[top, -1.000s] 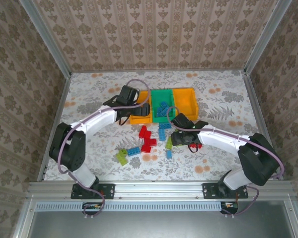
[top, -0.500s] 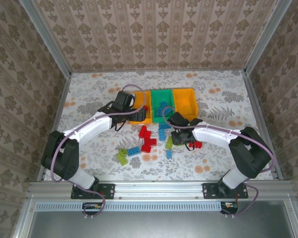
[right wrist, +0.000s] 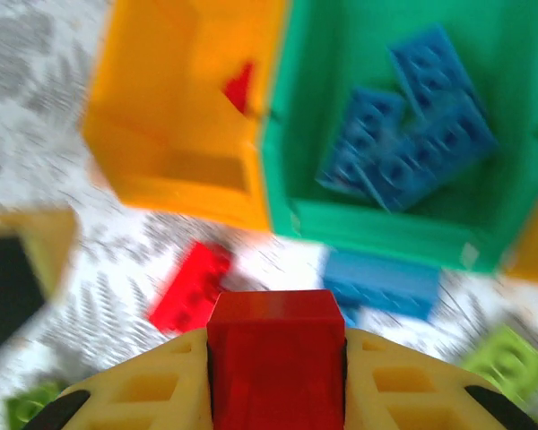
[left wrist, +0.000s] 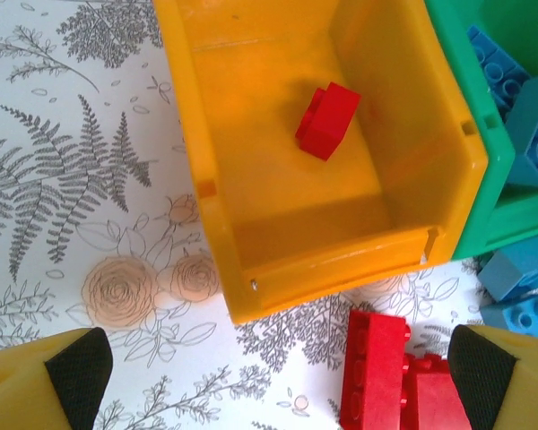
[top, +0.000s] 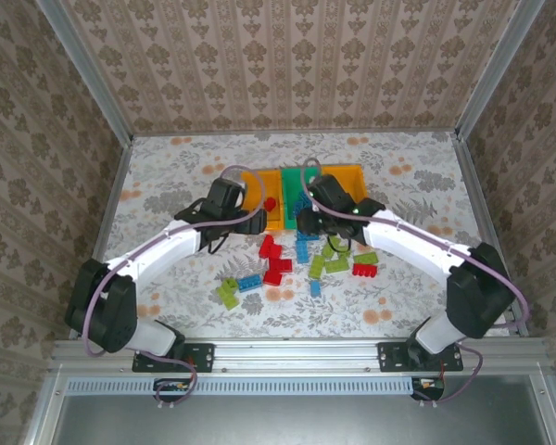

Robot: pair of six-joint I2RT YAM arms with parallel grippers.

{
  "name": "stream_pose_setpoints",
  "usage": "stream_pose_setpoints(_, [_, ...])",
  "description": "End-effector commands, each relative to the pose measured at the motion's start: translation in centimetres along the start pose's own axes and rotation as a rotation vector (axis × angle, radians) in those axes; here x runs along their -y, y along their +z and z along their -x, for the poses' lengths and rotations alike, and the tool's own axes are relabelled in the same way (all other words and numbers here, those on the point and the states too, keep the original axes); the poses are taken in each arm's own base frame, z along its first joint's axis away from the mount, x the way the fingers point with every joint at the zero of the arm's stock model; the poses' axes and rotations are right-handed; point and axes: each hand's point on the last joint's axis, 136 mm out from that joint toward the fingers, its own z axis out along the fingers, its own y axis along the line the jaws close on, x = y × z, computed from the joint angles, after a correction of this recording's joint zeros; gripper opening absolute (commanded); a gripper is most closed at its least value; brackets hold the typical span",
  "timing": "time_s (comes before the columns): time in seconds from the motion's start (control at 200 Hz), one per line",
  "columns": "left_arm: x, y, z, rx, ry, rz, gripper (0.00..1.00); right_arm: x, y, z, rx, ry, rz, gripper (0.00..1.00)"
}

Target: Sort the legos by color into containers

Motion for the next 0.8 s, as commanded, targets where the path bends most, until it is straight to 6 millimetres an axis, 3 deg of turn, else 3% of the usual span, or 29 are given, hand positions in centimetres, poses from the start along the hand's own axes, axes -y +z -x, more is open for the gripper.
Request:
stream_pose_setpoints(0.0, [-0.7, -0.9, -0.8, 0.004, 0.034, 0.014, 1.00, -3.1, 2.5, 2.5, -0.013, 0.038, 0.117, 0.28])
stream_pose_setpoints(0.195, [-1.6, -1.8, -3.3, -0.005, 0.047, 0.019, 1.00, -4.9, 6.7, 5.5, -0.032, 0.119, 0.171, 0.28])
stream_pose_setpoints(0.43, [-1.3, -1.7, -6.2, -0.052, 0.052, -0.020, 0.96, -4.9, 10.4, 6.4, -0.070, 0.153, 0.140, 0.40])
stream_pose_setpoints(0.63, [0.6, -1.3, -7.2, -0.067, 0.093, -0.092, 0.92, -4.4, 11.8, 6.2, -0.087, 0.169, 0.122, 0.50])
stream_pose_setpoints(0.795, [2.6, -0.5, -8.2, -0.112, 0.144, -0.154, 0.89, -4.5, 11.6, 6.2, -0.090, 0.171, 0.125, 0.60])
